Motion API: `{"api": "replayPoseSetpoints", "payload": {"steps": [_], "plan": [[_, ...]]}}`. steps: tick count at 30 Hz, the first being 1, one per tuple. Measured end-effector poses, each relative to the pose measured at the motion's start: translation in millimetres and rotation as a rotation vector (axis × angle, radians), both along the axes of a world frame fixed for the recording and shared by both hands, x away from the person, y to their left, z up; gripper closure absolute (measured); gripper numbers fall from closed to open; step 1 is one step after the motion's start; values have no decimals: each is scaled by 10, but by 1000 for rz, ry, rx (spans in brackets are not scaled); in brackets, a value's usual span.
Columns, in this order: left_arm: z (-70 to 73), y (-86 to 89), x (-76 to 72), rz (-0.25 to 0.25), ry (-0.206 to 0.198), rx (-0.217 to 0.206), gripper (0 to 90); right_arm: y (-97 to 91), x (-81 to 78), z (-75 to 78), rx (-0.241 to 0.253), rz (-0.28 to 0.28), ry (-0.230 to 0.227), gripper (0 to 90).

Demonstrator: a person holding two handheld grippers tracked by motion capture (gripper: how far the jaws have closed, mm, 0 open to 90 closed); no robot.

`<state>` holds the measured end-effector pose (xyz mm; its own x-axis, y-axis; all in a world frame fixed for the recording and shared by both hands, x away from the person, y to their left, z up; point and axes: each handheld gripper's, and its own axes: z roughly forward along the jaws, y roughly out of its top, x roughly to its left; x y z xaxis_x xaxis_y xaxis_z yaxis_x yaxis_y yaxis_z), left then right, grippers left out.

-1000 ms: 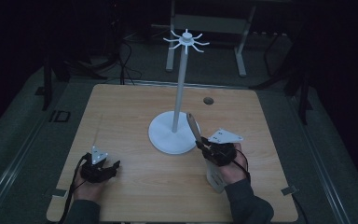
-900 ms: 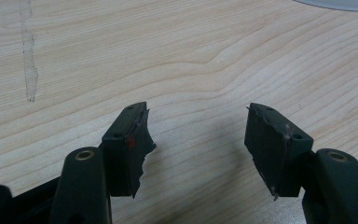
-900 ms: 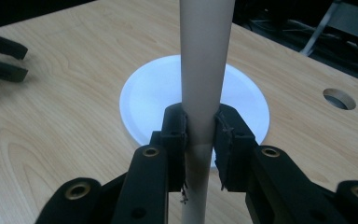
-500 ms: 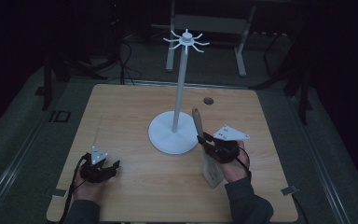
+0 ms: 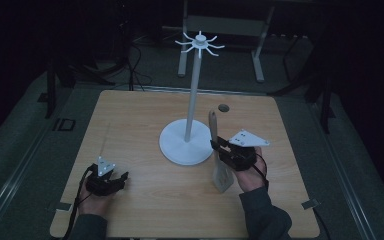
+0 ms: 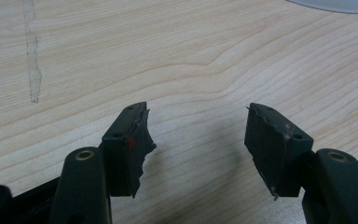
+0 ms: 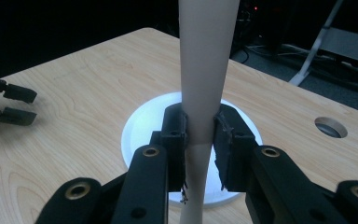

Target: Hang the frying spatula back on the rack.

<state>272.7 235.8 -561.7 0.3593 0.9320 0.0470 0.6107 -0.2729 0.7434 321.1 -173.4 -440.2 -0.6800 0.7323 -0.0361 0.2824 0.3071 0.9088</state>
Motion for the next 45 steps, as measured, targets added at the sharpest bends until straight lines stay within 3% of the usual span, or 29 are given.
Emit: {"api": "replayPoseSetpoints", "payload": {"steps": [45], "plan": [[16, 9, -10, 5, -20, -10, 401, 35, 127, 299, 63, 1, -45, 751]]}}
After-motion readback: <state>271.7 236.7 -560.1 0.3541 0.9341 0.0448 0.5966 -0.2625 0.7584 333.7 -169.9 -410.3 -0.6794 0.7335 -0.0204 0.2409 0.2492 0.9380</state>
